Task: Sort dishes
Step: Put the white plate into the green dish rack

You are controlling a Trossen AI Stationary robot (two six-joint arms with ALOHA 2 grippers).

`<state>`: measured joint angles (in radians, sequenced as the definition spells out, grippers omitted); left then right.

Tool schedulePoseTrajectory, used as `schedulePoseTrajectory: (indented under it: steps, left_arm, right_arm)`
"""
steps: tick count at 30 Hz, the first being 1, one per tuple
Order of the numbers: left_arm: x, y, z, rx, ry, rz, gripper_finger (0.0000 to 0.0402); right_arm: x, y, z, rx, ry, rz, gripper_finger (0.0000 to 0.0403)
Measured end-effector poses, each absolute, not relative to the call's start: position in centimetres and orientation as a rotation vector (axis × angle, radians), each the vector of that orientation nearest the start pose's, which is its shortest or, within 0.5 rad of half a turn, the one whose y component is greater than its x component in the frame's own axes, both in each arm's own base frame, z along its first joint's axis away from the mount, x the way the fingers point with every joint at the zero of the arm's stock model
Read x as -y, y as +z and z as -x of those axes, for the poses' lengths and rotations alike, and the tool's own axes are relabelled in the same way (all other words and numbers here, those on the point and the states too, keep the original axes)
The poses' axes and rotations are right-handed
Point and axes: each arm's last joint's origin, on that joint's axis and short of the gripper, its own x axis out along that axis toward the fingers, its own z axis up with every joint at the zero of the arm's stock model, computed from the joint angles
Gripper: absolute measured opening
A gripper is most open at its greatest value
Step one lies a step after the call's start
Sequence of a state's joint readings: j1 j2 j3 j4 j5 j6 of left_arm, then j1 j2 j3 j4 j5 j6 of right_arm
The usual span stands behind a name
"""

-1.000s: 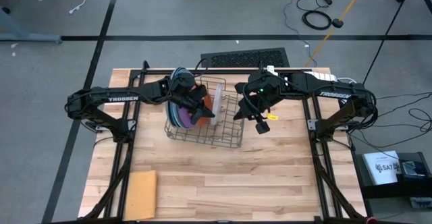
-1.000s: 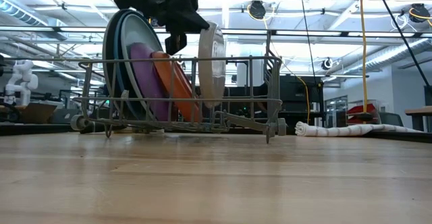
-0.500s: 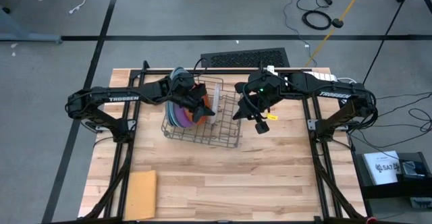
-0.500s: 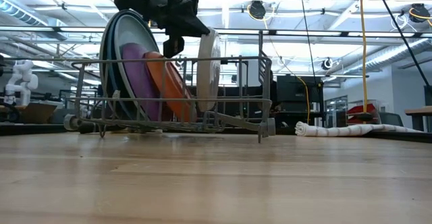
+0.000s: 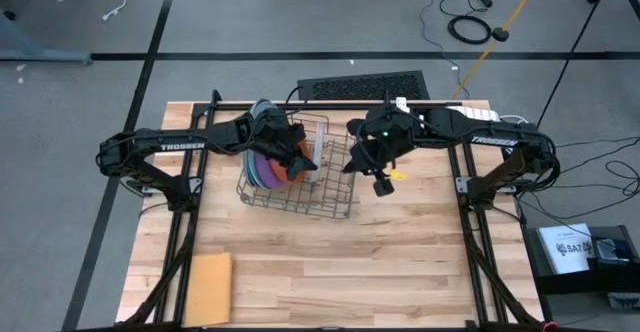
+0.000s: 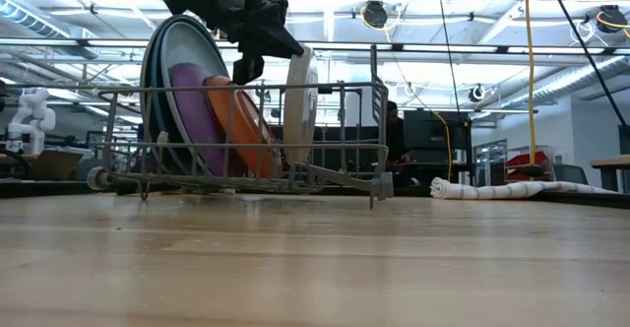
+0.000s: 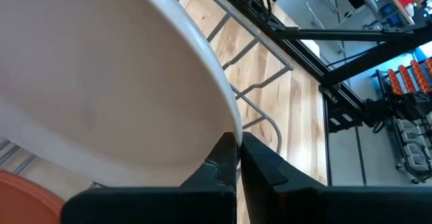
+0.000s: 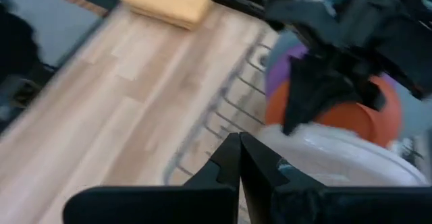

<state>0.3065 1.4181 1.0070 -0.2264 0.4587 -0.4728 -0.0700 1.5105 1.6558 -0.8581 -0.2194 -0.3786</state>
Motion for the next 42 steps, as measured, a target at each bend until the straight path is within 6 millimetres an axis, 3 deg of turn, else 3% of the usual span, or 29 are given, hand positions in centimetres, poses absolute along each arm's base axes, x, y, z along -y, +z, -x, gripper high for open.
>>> schedulePoseTrajectory:
  steps: [4, 12, 15, 22, 29, 37, 42]
  left_arm:
    - [-7.9, 26.6, -29.4, -0.62, -0.002, 0.705, 0.0007]
    - [-8.0, 26.5, -29.4, -0.62, -0.002, 0.714, 0.0008]
    - [-8.0, 26.5, -29.4, -0.619, -0.002, 0.715, 0.0009]
    - [-8.0, 26.5, -29.4, -0.62, -0.009, 0.718, 0.0009]
    - [-8.0, 26.5, -29.4, -0.62, -0.008, 0.722, 0.0009]
    - [-8.0, 27.2, -29.6, -0.611, -0.006, 0.735, 0.0012]
    - [-8.1, 27.7, -29.7, -0.61, 0.003, 0.752, 0.0045]
  right_arm:
    - [1.8, 39.2, -32.0, -0.688, 0.226, 0.283, 0.0015]
    - [3.7, 36.7, -34.7, -0.76, 0.143, 0.466, 0.0134]
    - [5.0, 36.1, -35.8, -0.741, 0.08, 0.494, 0.0158]
    - [7.1, 33.8, -36.9, -0.825, 0.103, 0.584, 0.014]
    - [7.0, 32.9, -37.8, -0.861, 0.108, 0.747, 0.0154]
    - [6.8, 32.9, -37.9, -0.854, 0.108, 0.748, 0.0171]
    - [6.5, 32.9, -38.1, -0.843, 0.106, 0.737, 0.017]
